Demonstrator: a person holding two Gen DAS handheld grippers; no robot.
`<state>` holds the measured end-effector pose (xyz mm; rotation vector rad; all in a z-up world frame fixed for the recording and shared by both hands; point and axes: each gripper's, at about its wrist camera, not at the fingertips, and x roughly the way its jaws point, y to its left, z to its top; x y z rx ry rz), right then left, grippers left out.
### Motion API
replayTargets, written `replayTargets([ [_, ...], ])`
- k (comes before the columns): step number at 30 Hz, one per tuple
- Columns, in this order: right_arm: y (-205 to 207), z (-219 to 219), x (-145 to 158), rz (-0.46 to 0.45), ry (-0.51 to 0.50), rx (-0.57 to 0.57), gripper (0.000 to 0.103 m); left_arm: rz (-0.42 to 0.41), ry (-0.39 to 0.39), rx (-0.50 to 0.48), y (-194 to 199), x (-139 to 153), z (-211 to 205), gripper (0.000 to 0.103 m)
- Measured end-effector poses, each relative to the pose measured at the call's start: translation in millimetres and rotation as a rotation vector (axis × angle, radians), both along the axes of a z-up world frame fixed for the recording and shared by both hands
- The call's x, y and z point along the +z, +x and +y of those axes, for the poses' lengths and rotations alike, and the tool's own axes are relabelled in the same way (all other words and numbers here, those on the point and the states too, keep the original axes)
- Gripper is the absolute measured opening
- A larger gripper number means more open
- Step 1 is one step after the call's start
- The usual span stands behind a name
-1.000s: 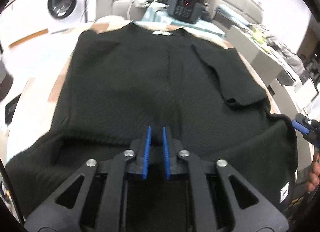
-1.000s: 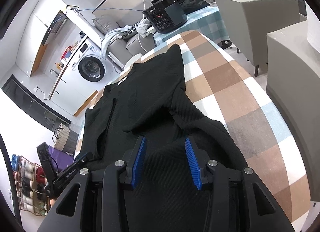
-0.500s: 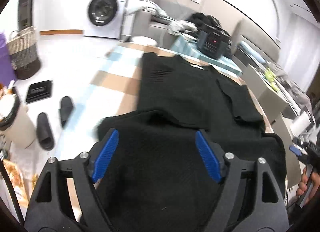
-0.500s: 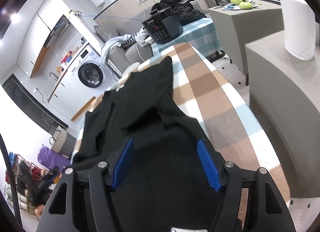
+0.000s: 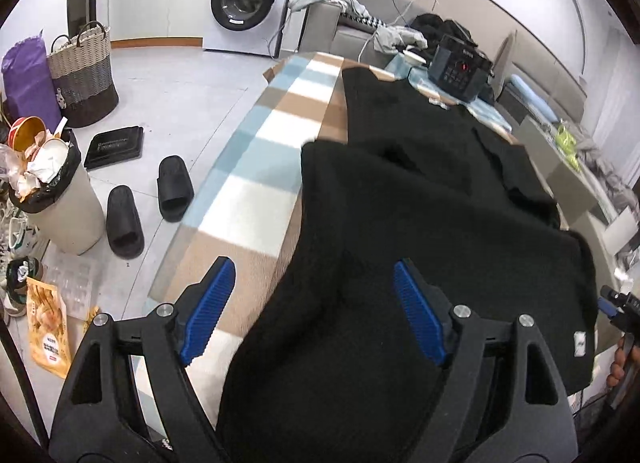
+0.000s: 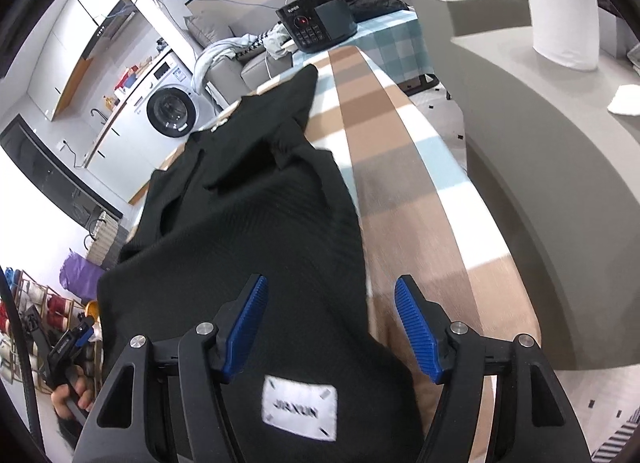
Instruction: Fold small clothes
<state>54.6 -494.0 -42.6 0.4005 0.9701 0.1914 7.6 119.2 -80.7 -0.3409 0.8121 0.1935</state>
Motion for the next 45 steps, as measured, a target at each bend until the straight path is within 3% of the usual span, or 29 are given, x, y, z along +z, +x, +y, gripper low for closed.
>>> replayTargets([
  [3,-7.7,-4.7,-4.4,0.005,0.002,-0.005,0.067,0.011,-0.002,-0.011,5.9,-7.8,-9.8,0.079],
  [6,-14.0,-6.7,-6.8,0.002,-0.010,-0.001,0.067,0.014,0.001,-0.027,13.5,-12.8,-18.4,0.073],
  [9,-16.4,-5.6,-10.6,-0.001,-0.019,0.012,0.067,0.024,0.013,-0.038,18.4,-17.5,-23.9,0.062],
  [10,-15.9,-4.8,-12.2,0.001,-0.022,0.013,0.067,0.034,0.014,-0.036,20.1,-20.0,-25.1,0.053],
  [12,-14.8,-1.1,-15.5,0.000,-0.038,0.023,0.059,0.043,0.014,-0.038,24.2,-22.2,-26.9,0.041],
  [14,-13.7,4.5,-18.1,-0.006,-0.048,0.052,0.038,0.042,0.018,-0.039,25.4,-24.3,-28.0,0.019],
  [15,-12.4,8.0,-19.7,-0.005,-0.053,0.066,0.035,0.040,0.018,-0.042,26.2,-24.8,-27.8,0.014],
  [16,-11.4,11.2,-20.7,-0.005,-0.061,0.078,0.023,0.039,0.021,-0.041,26.5,-25.3,-27.8,0.006],
  [17,-10.0,14.4,-21.0,-0.014,-0.073,0.087,0.009,0.033,0.023,-0.038,26.1,-25.1,-26.4,0.006],
  [18,-8.6,16.8,-20.0,-0.025,-0.074,0.096,0.006,0.021,0.020,-0.032,24.5,-23.8,-25.1,0.005],
  [25,-8.2,7.2,22.0,-0.201,0.007,0.015,0.005,-0.105,-0.023,0.013,17.1,5.6,-9.4,0.004],
  [32,20.2,10.7,57.3,-0.321,0.057,-0.060,0.005,-0.207,-0.005,-0.001,44.3,43.5,-6.4,0.004],
  [38,57.8,12.9,63.6,-0.312,0.066,-0.122,0.005,-0.241,0.003,0.011,94.4,64.7,6.3,0.004],
  [45,117.0,22.6,37.1,-0.222,0.058,-0.138,0.006,-0.159,-0.007,0.038,159.3,38.7,21.7,0.004],
])
